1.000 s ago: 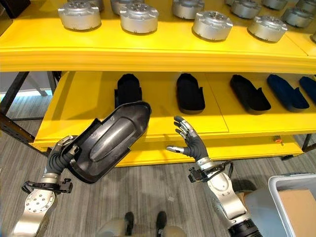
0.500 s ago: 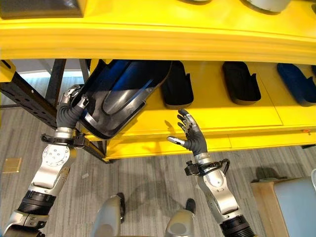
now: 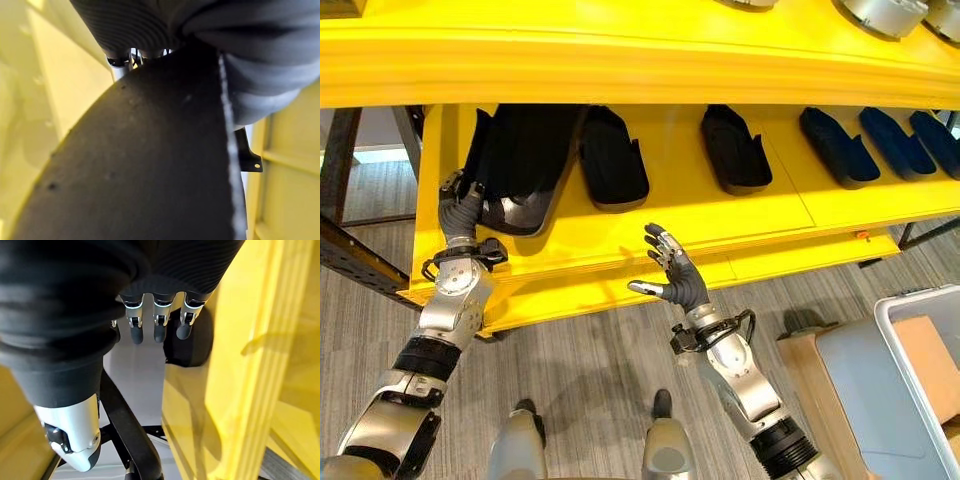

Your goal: Move parts from the plastic box to the shelf.

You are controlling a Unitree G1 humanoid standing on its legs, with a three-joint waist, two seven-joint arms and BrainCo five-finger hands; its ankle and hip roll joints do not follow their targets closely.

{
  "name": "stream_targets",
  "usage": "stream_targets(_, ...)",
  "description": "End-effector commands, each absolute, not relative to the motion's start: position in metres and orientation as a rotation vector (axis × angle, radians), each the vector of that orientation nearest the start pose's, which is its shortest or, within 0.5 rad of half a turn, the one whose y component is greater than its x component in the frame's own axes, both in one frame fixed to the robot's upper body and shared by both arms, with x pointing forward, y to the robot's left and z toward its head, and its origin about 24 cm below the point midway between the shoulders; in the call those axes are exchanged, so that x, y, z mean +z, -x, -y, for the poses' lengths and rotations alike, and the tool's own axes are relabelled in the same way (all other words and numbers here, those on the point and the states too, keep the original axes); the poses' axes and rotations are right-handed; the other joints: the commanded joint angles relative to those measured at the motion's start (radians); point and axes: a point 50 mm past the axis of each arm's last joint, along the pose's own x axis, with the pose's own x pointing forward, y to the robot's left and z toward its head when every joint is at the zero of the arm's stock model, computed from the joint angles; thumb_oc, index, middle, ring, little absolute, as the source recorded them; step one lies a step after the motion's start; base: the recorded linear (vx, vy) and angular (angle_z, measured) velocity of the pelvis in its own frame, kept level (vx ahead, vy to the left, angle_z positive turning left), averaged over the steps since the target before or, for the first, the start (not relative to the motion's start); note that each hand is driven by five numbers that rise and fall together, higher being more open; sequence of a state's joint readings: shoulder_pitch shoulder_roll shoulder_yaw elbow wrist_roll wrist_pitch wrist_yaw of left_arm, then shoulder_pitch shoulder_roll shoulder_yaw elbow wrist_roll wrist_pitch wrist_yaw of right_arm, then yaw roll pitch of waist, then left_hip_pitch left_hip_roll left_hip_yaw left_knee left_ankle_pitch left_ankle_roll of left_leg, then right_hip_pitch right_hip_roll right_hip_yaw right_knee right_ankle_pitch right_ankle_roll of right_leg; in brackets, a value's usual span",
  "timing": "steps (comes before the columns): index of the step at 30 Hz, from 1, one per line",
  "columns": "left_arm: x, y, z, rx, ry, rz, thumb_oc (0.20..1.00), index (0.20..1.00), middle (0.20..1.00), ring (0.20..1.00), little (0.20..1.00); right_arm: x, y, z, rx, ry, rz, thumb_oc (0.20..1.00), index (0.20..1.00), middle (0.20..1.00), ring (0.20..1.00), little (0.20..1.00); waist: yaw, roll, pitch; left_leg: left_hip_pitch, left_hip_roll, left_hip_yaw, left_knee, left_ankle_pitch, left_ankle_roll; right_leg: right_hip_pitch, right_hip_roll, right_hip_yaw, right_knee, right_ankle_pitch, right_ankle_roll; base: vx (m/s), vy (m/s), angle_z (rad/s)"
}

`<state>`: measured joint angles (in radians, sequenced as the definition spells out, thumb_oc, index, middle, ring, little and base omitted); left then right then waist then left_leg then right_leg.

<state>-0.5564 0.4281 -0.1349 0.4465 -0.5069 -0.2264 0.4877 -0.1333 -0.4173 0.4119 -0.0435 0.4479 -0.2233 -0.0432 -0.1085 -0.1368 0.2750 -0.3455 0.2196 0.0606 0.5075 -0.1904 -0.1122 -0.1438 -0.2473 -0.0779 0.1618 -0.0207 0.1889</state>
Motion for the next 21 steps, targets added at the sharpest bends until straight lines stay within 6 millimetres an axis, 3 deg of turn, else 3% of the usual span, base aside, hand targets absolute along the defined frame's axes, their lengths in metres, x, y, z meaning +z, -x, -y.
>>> stream_targets(1, 0.177, -0.354, -0.226, 0.475, 0.276, 0.47, 0.2, 0.2, 0.2, 0.2, 0.2, 0.096, -0.247, 0.125, 0.418, -0.094, 0.289, 1.0, 1.0, 1.0, 1.0, 1.0, 0.018, 0.013, -0.02, 0.032, 0.064, -0.067, -0.055, 0.078, -0.048, -0.075, -0.003, 0.049, 0.165, -0.015, -0.009, -0.08, -0.056, 0.1)
stream_targets(11, 0.187, -0.353, -0.246, 0.592, 0.338, 0.505, 0.2, 0.2, 0.2, 0.2, 0.2, 0.096, -0.242, 0.128, 0.411, -0.111, 0.289, 1.0, 1.0, 1.0, 1.0, 1.0, 0.013, -0.002, -0.01, -0.024, 0.091, -0.106, -0.029, 0.083, -0.06, -0.137, 0.023, 0.042, 0.232, -0.039, -0.018, -0.03, -0.057, 0.05)
stream_targets(21, 0.2, -0.37, -0.26, 0.637, 0.294, 0.444, 0.2, 0.2, 0.2, 0.2, 0.2, 0.097, -0.241, 0.131, 0.415, -0.115, 0.299, 1.0, 1.0, 1.0, 1.0, 1.0, -0.001, -0.011, 0.003, -0.082, 0.102, -0.133, 0.009, 0.083, -0.062, -0.189, 0.03, 0.03, 0.287, -0.057, -0.022, -0.01, -0.021, 0.04)
